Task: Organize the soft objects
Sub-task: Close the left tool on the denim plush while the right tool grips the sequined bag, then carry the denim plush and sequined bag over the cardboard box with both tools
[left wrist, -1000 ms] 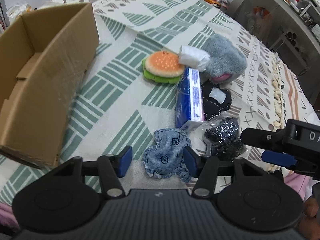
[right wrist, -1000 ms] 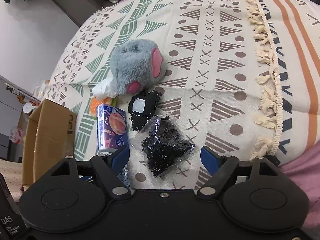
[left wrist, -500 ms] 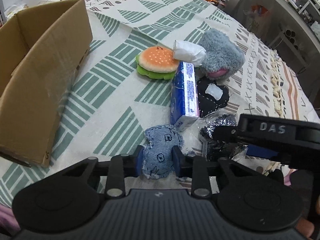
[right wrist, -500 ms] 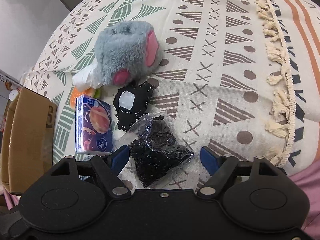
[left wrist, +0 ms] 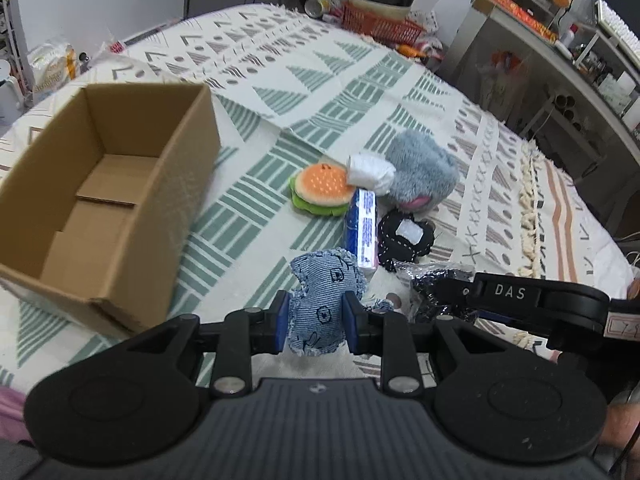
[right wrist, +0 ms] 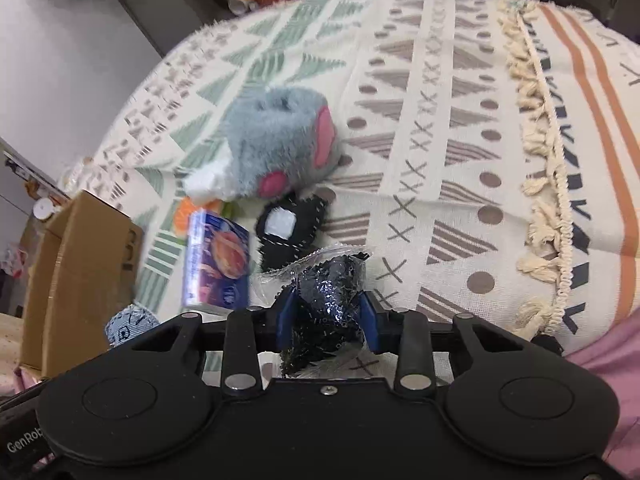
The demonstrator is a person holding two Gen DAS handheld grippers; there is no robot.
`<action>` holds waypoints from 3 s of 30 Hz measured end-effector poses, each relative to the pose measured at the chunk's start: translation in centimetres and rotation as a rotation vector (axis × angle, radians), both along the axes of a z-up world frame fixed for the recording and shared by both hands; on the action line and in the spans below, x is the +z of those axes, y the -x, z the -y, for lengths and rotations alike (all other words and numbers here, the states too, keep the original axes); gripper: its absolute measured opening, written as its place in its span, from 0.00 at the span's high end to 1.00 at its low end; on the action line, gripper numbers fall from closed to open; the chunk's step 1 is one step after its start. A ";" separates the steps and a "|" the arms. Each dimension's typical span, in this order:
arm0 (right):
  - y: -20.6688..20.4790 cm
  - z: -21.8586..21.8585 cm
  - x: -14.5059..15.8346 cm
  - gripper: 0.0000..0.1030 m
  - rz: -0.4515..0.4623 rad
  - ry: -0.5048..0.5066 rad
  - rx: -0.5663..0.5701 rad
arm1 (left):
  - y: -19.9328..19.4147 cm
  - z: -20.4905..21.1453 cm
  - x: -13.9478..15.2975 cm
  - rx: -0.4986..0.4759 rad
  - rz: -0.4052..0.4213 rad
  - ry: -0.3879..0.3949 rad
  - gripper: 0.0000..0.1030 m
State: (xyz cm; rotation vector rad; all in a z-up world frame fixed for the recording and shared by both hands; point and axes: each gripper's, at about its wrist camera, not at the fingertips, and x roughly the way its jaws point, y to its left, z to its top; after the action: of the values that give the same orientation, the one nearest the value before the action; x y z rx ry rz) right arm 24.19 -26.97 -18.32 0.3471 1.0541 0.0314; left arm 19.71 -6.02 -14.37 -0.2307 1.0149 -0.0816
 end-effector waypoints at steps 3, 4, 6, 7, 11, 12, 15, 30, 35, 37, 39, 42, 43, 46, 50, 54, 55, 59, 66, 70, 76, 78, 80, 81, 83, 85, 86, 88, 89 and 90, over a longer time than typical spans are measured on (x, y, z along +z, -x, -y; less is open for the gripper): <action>0.7 -0.3 0.8 0.67 0.021 -0.009 -0.003 | 0.9 -0.5 1.3 0.008 0.022 -0.002 0.74; 1.0 -0.4 1.0 0.67 0.028 -0.012 -0.004 | 1.3 -0.7 1.6 0.009 0.029 -0.004 0.74; 1.6 -0.5 1.8 0.67 0.047 -0.020 -0.007 | 1.9 -1.2 2.3 0.015 0.043 -0.008 0.74; 1.9 -0.5 2.1 0.67 0.055 -0.024 -0.008 | 2.1 -1.4 2.6 0.020 0.046 -0.006 0.74; 3.0 -0.6 3.4 0.67 0.082 -0.047 -0.017 | 2.8 -2.5 4.1 0.045 0.070 0.005 0.74; 3.4 -0.8 3.9 0.67 0.095 -0.056 -0.015 | 3.0 -2.7 4.5 0.050 0.080 0.007 0.74; 4.1 -1.4 5.0 0.67 0.123 -0.060 -0.008 | 3.6 -3.4 5.7 0.064 0.106 0.015 0.74; 7.8 -5.9 11.1 0.67 0.260 -0.041 0.058 | 6.6 -6.7 10.2 0.110 0.208 0.038 0.74; 8.5 -6.7 13.3 0.67 0.287 -0.039 0.081 | 7.4 -7.8 11.5 0.123 0.238 0.051 0.74; 8.8 -7.0 14.0 0.67 0.288 -0.056 0.089 | 7.7 -8.2 12.0 0.128 0.249 0.055 0.74; 9.0 -7.5 14.9 0.67 0.291 -0.057 0.099 | 7.9 -8.7 12.4 0.132 0.258 0.057 0.74; 9.4 -8.4 16.1 0.67 0.300 -0.066 0.122 | 8.0 -9.4 13.0 0.139 0.272 0.062 0.74; 9.5 -8.8 16.5 0.67 0.300 -0.070 0.130 | 8.1 -9.7 13.2 0.143 0.275 0.063 0.74; 9.3 -9.7 17.4 0.67 0.298 -0.077 0.149 | 8.1 -10.6 13.6 0.147 0.290 0.067 0.74; 8.7 -11.2 18.3 0.67 0.305 -0.064 0.177 | 7.8 -12.1 13.9 0.162 0.303 0.077 0.74; 7.6 -13.0 19.1 0.67 0.316 -0.022 0.215 | 7.2 -13.8 14.0 0.181 0.310 0.089 0.74; 7.4 -13.4 19.3 0.67 0.320 -0.015 0.222 | 7.0 -14.2 13.9 0.183 0.308 0.089 0.74; 5.8 -15.1 19.6 0.67 0.313 -0.006 0.256 | 5.8 -15.8 13.5 0.200 0.302 0.091 0.74; 3.2 -17.7 19.0 0.67 0.286 0.037 0.296 | 3.2 -17.7 12.3 0.217 0.283 0.112 0.74; 1.8 -18.8 18.2 0.67 0.283 0.045 0.299 | 1.6 -18.7 11.5 0.234 0.273 0.127 0.74; -0.3 -19.9 16.5 0.67 0.271 0.038 0.298 | -1.2 -19.4 9.3 0.267 0.232 0.148 0.74; -1.0 -20.1 15.7 0.67 0.271 0.023 0.296 | -2.1 -19.6 8.2 0.283 0.208 0.159 0.74; -1.6 -20.2 14.8 0.67 0.271 0.009 0.292 | -2.9 -19.9 7.1 0.300 0.188 0.169 0.74; -2.0 -20.2 14.3 0.67 0.271 0.001 0.291 | -3.2 -20.0 6.6 0.306 0.184 0.169 0.74; -2.6 -20.2 13.3 0.67 0.267 -0.011 0.285 | -3.9 -20.0 5.7 0.317 0.179 0.162 0.74; -3.3 -20.1 12.5 0.67 0.268 -0.011 0.288 | -4.5 -20.3 4.6 0.329 0.165 0.159 0.74; -3.6 -20.0 12.0 0.67 0.267 -0.012 0.290 | -4.8 -20.4 4.1 0.333 0.158 0.156 0.74; -4.2 -19.8 11.1 0.67 0.258 -0.020 0.290 | -5.3 -20.6 3.1 0.342 0.143 0.149 0.74; -4.6 -19.7 10.6 0.67 0.253 -0.026 0.289 | -5.5 -20.6 2.6 0.346 0.136 0.151 0.74; -5.0 -19.6 10.0 0.67 0.250 -0.033 0.290 | -5.8 -20.5 2.0 0.348 0.129 0.156 0.74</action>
State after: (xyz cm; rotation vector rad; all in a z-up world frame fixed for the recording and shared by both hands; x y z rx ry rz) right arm 29.15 -7.38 -8.29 0.2108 0.8493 0.3439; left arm 25.49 14.46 -12.40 -0.5348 0.8280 0.1396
